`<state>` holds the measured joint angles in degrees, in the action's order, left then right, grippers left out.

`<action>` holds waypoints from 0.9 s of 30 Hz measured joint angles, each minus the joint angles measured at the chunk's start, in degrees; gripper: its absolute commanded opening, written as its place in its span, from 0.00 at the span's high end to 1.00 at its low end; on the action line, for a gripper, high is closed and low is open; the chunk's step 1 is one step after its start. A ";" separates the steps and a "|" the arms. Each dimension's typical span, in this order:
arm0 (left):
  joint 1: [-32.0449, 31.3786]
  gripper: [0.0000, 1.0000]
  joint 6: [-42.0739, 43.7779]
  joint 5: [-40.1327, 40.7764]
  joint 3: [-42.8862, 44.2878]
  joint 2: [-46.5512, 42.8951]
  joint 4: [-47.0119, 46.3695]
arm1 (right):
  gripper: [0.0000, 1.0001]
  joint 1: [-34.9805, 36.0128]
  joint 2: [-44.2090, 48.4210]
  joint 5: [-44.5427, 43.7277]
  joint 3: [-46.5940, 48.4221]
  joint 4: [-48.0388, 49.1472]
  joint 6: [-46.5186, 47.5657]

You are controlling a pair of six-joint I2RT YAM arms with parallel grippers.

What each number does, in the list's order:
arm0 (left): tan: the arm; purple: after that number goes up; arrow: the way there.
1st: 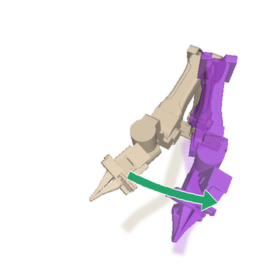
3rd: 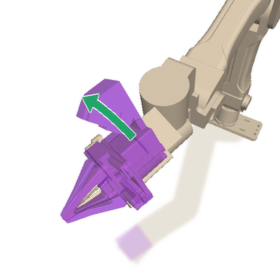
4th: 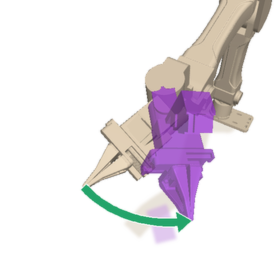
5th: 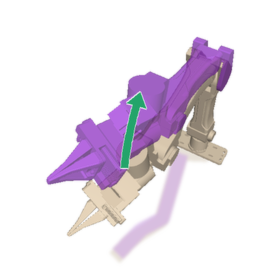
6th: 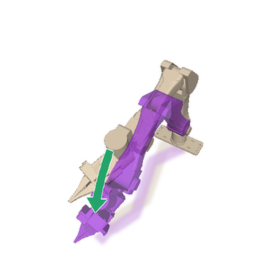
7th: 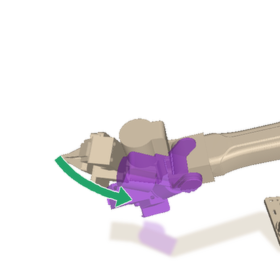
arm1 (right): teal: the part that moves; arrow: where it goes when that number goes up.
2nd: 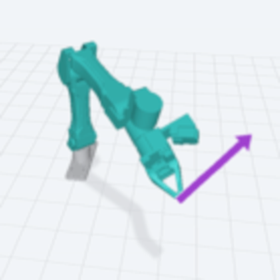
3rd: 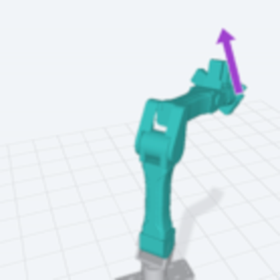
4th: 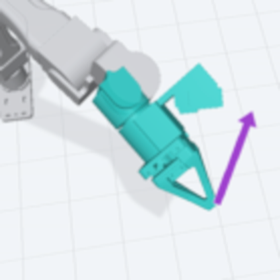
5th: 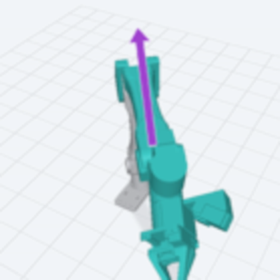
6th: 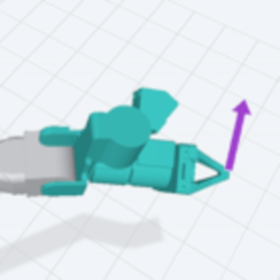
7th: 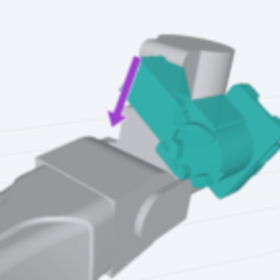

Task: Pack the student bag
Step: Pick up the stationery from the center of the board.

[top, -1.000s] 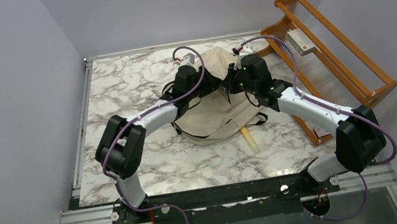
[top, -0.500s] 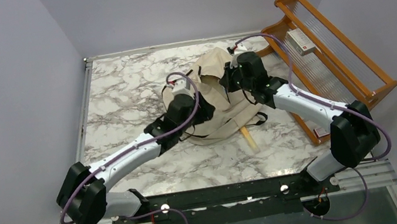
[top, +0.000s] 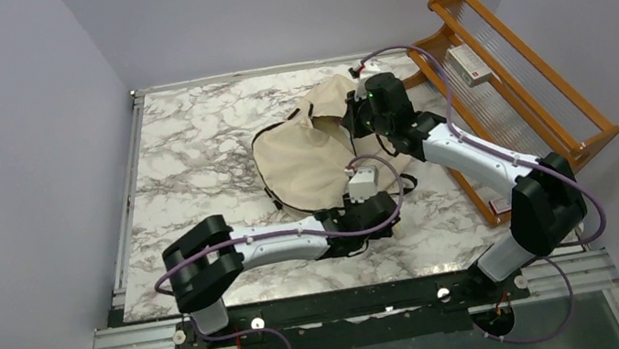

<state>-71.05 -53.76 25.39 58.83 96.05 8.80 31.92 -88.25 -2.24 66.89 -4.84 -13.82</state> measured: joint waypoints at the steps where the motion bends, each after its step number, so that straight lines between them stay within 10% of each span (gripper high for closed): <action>1: -0.63 0.45 0.00 0.39 1.62 1.64 0.35 | 0.99 0.02 0.00 -0.13 0.28 -0.46 0.20; 18: -3.43 0.43 0.15 4.66 23.65 23.19 10.29 | 0.99 0.02 0.02 -1.38 1.20 -1.88 2.32; 27: -3.45 0.59 0.24 5.53 22.75 23.10 11.37 | 0.99 0.02 0.07 -1.40 1.20 -1.88 2.91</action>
<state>-74.50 -53.52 30.92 81.58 119.15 20.16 31.94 -88.18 -3.64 68.10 -6.72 -10.92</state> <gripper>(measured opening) 0.460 0.012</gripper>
